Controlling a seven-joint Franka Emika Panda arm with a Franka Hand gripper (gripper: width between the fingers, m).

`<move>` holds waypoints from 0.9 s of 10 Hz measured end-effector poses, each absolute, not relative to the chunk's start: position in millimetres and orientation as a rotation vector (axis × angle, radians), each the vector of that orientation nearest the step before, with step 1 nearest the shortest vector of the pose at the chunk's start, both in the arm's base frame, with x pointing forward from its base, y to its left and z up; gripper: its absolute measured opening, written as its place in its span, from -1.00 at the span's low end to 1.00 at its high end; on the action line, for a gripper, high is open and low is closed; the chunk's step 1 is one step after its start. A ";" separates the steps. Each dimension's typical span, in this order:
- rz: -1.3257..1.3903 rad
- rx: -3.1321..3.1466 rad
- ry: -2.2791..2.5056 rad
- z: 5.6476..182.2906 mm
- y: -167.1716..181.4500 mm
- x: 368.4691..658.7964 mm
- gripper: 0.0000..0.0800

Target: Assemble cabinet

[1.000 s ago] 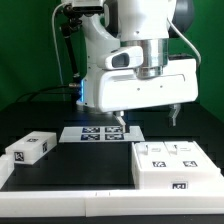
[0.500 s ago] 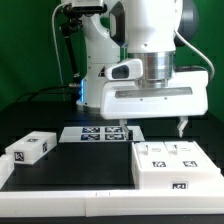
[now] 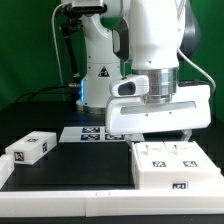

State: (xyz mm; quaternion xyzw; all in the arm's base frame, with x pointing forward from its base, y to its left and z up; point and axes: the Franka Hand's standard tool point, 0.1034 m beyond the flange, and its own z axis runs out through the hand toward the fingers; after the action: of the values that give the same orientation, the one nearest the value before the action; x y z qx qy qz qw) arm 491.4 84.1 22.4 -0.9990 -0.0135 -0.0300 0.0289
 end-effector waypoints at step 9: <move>-0.072 -3.074 -0.039 6.6 77.1 499.1 0.99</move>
Offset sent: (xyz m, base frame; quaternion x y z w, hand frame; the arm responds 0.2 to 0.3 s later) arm 0.0010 -0.0268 -0.0289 0.0047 -0.0118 0.0522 0.9986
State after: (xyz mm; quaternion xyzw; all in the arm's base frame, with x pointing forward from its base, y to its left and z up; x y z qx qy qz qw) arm 499.1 77.1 6.6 -0.9991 -0.0127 -0.0235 0.0334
